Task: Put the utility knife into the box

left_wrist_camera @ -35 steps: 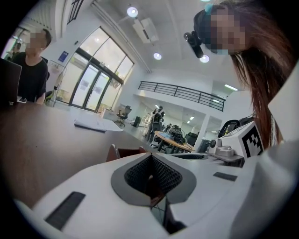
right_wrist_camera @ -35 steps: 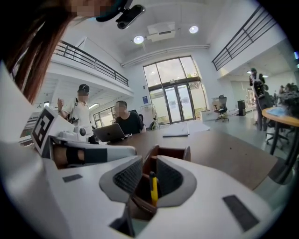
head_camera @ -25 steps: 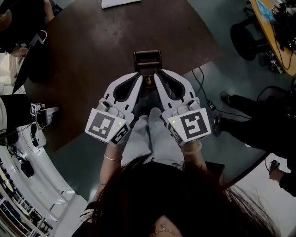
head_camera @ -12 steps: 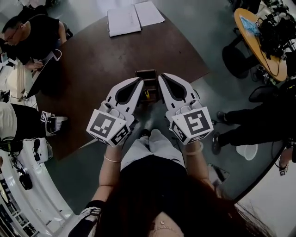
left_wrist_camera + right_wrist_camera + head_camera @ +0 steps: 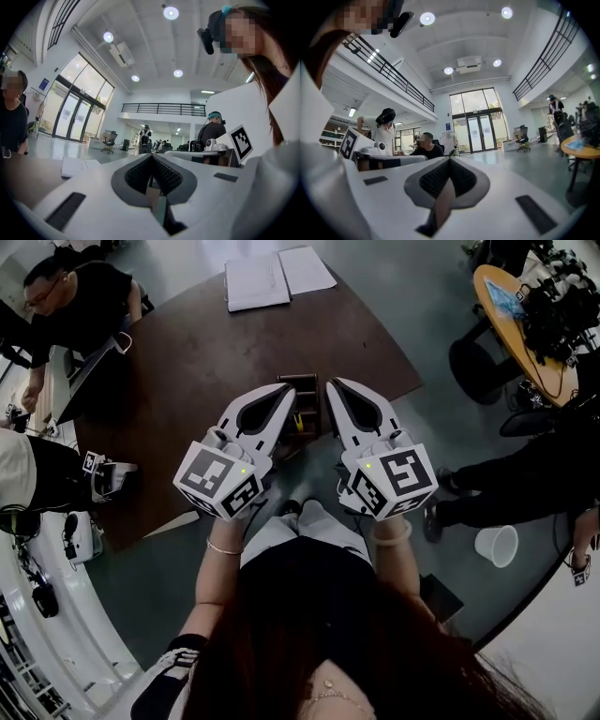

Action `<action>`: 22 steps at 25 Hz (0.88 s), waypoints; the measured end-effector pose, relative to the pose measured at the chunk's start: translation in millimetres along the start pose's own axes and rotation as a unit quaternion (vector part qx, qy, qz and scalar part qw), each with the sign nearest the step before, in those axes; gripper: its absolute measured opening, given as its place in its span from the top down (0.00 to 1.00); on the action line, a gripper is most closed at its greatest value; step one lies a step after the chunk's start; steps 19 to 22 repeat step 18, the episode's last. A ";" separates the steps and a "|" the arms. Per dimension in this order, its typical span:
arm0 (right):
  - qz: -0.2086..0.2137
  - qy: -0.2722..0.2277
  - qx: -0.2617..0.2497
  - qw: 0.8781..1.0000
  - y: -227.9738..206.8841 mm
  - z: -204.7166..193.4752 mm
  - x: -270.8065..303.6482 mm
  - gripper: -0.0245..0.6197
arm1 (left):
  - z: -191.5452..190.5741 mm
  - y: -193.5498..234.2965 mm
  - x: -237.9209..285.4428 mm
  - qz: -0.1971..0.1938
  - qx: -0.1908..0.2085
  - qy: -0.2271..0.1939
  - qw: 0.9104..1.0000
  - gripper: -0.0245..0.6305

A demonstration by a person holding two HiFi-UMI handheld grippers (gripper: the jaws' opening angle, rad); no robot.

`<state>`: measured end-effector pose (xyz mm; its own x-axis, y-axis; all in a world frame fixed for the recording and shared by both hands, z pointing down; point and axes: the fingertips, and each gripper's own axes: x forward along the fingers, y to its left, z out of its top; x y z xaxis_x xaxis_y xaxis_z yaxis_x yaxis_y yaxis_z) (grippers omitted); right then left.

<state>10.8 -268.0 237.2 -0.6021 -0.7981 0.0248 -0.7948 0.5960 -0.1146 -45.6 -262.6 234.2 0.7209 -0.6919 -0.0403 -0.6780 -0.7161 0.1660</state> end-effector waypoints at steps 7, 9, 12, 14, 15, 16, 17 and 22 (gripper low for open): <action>0.000 0.002 -0.002 1.000 3.6 1.5 -0.3 0.94 | 0.0 -2.1 -2.2 -0.005 -0.006 0.001 1.000 0.96; 0.000 0.004 -0.003 1.000 5.4 0.5 -0.3 0.94 | -0.1 -2.0 -3.5 -0.006 -0.008 0.001 1.000 0.96; 0.003 0.005 -0.004 1.000 7.8 -0.5 -0.4 0.94 | -1.0 -2.0 -4.3 -0.008 -0.010 -0.001 1.000 0.96; 0.003 0.006 -0.006 1.000 7.5 -0.5 -1.2 0.94 | -1.4 -2.9 -3.3 -0.009 -0.012 -0.001 1.000 0.96; 0.004 0.006 -0.007 1.000 6.9 -0.4 -1.6 0.94 | -1.7 -3.4 -2.6 -0.009 -0.012 -0.001 1.000 0.96; 0.004 0.007 -0.008 1.000 6.3 -0.4 -1.9 0.94 | -2.0 -3.7 -1.9 -0.009 -0.013 0.000 1.000 0.96; 0.004 0.008 -0.009 1.000 5.8 -0.4 -2.0 0.94 | -2.3 -3.8 -1.2 -0.009 -0.013 0.001 1.000 0.96; 0.005 0.009 -0.010 1.000 5.4 -0.3 -2.1 0.94 | -2.6 -3.8 -0.5 -0.009 -0.013 0.002 1.000 0.96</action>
